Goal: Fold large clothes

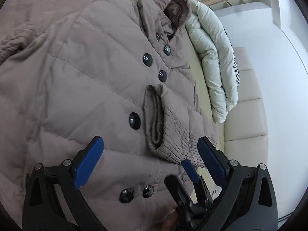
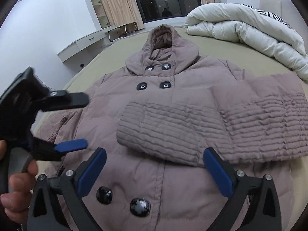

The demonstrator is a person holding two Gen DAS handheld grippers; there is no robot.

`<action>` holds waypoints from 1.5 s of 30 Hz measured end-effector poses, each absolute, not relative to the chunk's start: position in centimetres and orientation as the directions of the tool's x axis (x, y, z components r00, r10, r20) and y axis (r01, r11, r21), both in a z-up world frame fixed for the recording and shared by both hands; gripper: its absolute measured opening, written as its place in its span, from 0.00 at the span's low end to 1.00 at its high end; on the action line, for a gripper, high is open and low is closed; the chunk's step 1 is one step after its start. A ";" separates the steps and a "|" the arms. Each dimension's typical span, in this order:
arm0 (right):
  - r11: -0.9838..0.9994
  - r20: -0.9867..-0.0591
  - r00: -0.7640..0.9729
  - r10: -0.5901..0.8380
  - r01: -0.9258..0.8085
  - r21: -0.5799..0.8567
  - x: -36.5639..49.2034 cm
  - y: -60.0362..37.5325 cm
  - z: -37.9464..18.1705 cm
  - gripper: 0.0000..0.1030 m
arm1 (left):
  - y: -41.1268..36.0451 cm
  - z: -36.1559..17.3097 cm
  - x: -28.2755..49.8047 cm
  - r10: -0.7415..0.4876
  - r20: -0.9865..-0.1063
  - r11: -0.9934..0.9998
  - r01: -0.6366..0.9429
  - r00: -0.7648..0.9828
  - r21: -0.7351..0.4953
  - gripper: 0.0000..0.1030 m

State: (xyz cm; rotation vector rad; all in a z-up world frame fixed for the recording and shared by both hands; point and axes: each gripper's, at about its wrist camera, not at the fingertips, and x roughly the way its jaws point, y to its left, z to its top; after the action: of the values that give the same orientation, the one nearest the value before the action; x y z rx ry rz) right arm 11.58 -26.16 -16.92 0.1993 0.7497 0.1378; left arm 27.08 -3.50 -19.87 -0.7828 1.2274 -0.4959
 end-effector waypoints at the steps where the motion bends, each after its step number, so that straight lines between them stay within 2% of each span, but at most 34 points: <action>1: 0.960 -0.650 0.727 0.222 -0.048 0.275 10.7 -26.8 -16.8 1.00 | -4.5 -20.2 27.5 -0.718 -0.642 0.653 -0.060 0.268 -0.755 0.96; 6: 0.872 -0.628 0.708 0.323 0.036 0.489 8.7 -31.3 -18.5 1.00 | -9.2 -21.4 29.3 -0.696 -0.689 0.702 -0.010 0.199 -0.712 0.96; 10: 0.764 -0.585 0.737 0.338 0.147 0.628 7.5 -35.4 -19.6 1.00 | -12.4 -22.0 30.2 -0.610 -0.774 0.789 0.044 0.167 -0.613 0.89; 11: 0.740 -0.574 0.742 0.346 0.160 0.653 7.6 -36.1 -19.7 1.00 | -12.8 -22.1 30.2 -0.593 -0.788 0.803 0.060 0.167 -0.593 0.65; 12: 0.718 -0.559 0.748 0.358 0.163 0.677 7.9 -36.6 -19.8 0.99 | -13.1 -22.1 30.4 -0.606 -0.779 0.795 0.077 0.161 -0.602 0.29; 13: 0.696 -0.546 0.753 0.368 0.166 0.698 8.1 -37.0 -19.8 0.98 | -13.3 -22.3 30.6 -0.604 -0.782 0.796 0.068 0.153 -0.601 0.29; 15: 0.659 -0.521 0.763 0.383 0.170 0.733 8.6 -37.6 -19.7 0.97 | -13.6 -21.8 31.0 -0.607 -0.777 0.794 0.091 0.167 -0.601 0.19; 18: 0.603 -0.469 0.785 0.405 0.155 0.782 9.2 -38.5 -19.4 0.97 | -12.7 -19.6 31.5 -0.601 -0.765 0.798 0.112 0.231 -0.592 0.16; 24: 0.472 -0.388 0.811 0.438 0.160 0.867 11.4 -41.4 -19.2 0.97 | -4.3 -15.0 33.2 -0.560 -0.702 0.785 0.010 0.440 -0.620 0.15; 27: 0.407 -0.386 0.793 0.471 0.193 0.893 14.1 -42.0 -20.0 0.97 | 0.0 -14.1 33.9 -0.510 -0.698 0.789 -0.051 0.502 -0.613 0.15; 30: 0.312 -0.358 0.776 0.520 0.217 0.925 16.6 -42.2 -21.2 0.97 | 4.0 -14.6 33.9 -0.475 -0.695 0.768 -0.131 0.539 -0.627 0.15; 34: 0.202 -0.328 0.789 0.519 0.260 0.944 18.9 -42.5 -22.0 0.98 | 7.4 -15.1 34.4 -0.448 -0.695 0.749 -0.188 0.562 -0.635 0.15; 41: 0.186 -0.309 0.778 0.547 0.247 0.951 21.3 -42.2 -21.0 0.97 | 8.1 -17.5 36.0 -0.453 -0.717 0.764 -0.183 0.530 -0.618 0.15; 43: 0.188 -0.330 0.806 0.491 0.272 0.944 21.1 -43.6 -21.3 0.93 | 7.6 -18.6 35.9 -0.460 -0.726 0.768 -0.182 0.511 -0.615 0.15; 45: 0.192 -0.364 0.835 0.414 0.310 0.931 20.0 -45.3 -21.7 0.82 | 6.8 -19.5 36.5 -0.459 -0.734 0.770 -0.188 0.501 -0.609 0.15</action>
State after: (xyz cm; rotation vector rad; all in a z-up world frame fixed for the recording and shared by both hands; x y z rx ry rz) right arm 19.96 -45.30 -21.70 1.4036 0.6313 0.0800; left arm 36.52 6.81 -19.53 -0.7034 1.0559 -0.1814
